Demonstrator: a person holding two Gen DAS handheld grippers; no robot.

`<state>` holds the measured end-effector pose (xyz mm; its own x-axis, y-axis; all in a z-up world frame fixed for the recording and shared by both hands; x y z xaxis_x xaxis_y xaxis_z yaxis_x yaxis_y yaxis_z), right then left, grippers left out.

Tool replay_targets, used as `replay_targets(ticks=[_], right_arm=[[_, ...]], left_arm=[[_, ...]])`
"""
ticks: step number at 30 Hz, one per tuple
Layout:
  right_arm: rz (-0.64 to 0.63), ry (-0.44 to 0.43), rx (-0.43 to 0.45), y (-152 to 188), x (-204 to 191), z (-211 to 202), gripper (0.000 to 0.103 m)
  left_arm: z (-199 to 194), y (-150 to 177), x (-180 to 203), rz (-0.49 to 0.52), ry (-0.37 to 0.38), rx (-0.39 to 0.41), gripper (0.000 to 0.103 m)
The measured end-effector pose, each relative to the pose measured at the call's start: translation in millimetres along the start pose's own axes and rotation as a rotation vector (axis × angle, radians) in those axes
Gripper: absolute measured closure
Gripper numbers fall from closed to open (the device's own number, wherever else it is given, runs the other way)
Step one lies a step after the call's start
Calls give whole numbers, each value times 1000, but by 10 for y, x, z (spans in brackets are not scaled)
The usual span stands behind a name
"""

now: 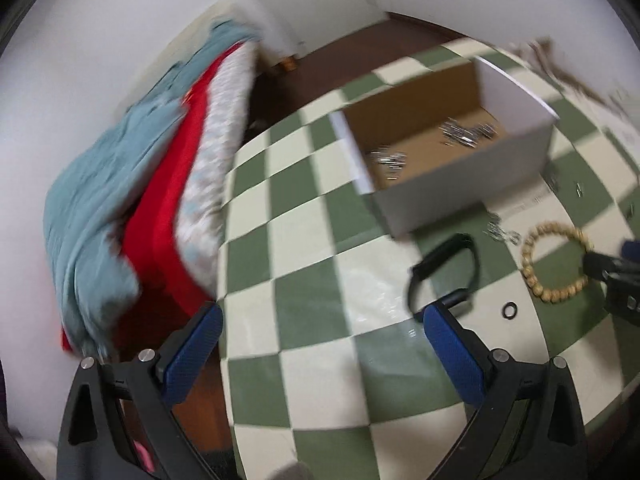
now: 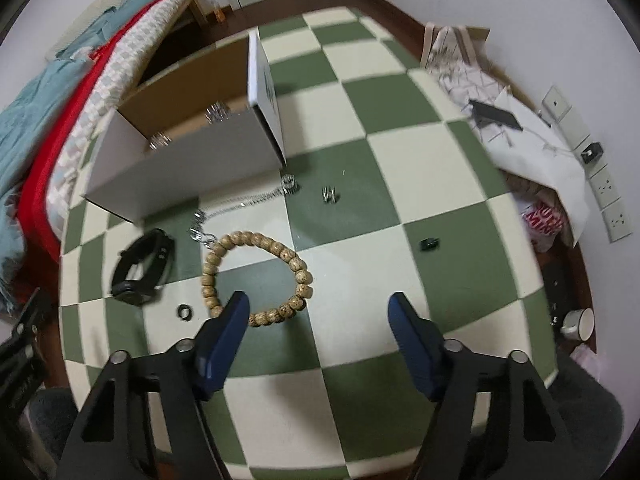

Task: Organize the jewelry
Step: 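Grasp the wooden bead bracelet with the right tool while the left tool grasps the black watch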

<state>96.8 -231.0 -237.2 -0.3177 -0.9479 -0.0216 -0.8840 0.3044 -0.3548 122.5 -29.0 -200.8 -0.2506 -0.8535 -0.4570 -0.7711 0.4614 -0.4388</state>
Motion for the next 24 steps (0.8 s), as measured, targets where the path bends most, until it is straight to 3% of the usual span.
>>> replay_targets(ticks=[6,8,11,13,15,16,18,24], right_arm=[[-50,44,-14,-9,-38,225,72],[-32,54,-29,-18,35,216,93],[10,44,-57,-27,165,195,94],[14,48,-67,-14,215,189,94],[14,52,-68,3,253,180,94],[16,52,-69,8,266,176,94],[25,48,-70,33,303,166,94],[27,52,-73,38,321,165,93]], left_arm=[[91,-76,466,197,41,21,0],[113,-87,583,239,55,20,0],[138,-97,733,289,82,18,2],[158,-99,813,311,96,10,11],[188,-89,898,332,117,-10,38],[211,-77,925,335,129,-26,47],[268,-46,968,335,157,-59,79],[253,-20,943,304,167,-61,91]])
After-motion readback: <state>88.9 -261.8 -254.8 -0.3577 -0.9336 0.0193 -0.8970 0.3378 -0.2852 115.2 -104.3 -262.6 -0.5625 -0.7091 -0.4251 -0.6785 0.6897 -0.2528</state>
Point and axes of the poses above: each gripper's, at about its wrist camera, not at the fingertips, and z roughly the way its jaws point, x to its right, y to its underside, the point moved 5 cm from there along z, roughly the way its jaws point, and after that the axes turned 2 degrees about -z, right-handed, at the moved point
